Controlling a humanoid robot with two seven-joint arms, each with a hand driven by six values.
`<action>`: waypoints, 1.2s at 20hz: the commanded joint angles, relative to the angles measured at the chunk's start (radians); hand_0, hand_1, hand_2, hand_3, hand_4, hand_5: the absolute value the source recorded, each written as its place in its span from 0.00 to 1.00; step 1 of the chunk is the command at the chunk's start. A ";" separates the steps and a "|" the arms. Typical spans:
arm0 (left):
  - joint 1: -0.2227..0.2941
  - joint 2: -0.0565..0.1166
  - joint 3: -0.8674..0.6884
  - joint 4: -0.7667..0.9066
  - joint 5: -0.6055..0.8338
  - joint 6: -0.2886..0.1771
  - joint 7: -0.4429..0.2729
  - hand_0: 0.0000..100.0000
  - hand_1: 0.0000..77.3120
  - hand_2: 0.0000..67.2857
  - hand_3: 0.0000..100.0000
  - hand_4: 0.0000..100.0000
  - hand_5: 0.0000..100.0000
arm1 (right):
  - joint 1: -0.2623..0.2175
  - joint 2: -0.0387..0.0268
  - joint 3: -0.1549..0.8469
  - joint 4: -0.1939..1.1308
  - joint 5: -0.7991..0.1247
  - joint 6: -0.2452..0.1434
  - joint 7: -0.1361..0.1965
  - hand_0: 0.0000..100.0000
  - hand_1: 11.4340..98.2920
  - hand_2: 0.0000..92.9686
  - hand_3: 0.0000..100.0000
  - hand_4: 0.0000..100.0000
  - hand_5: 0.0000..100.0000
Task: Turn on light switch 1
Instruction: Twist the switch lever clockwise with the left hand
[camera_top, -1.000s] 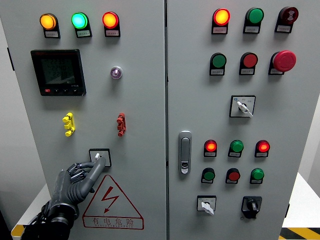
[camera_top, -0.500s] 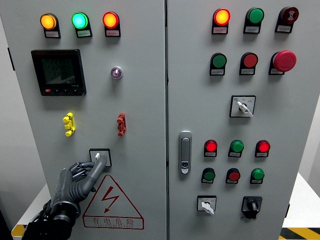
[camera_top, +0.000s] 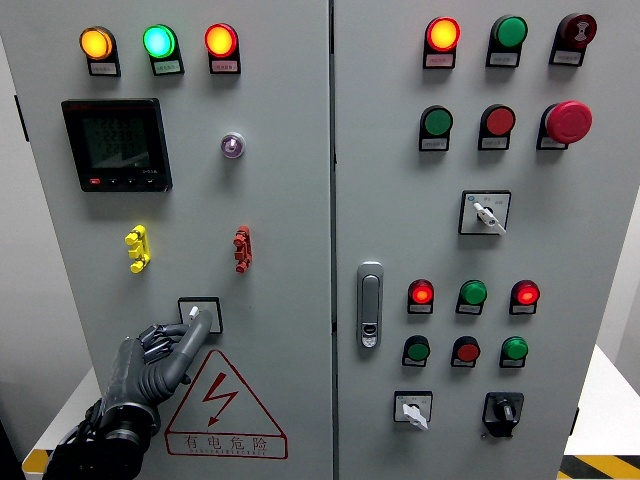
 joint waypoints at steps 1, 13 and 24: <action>0.000 0.002 -0.002 0.003 0.000 0.002 0.000 0.09 0.73 0.74 0.89 1.00 0.75 | 0.001 0.0000 0.000 0.000 0.000 0.000 0.001 0.00 0.13 0.00 0.11 0.23 0.15; -0.014 0.005 0.001 0.016 0.000 0.002 0.000 0.14 0.72 0.74 0.89 1.00 0.76 | -0.001 0.0000 0.000 0.000 0.000 0.000 0.001 0.00 0.13 0.00 0.11 0.23 0.15; -0.014 0.005 0.009 0.016 0.000 0.002 0.000 0.31 0.71 0.74 0.89 1.00 0.76 | -0.001 0.0000 0.000 0.000 0.000 0.000 0.001 0.00 0.13 0.00 0.11 0.23 0.15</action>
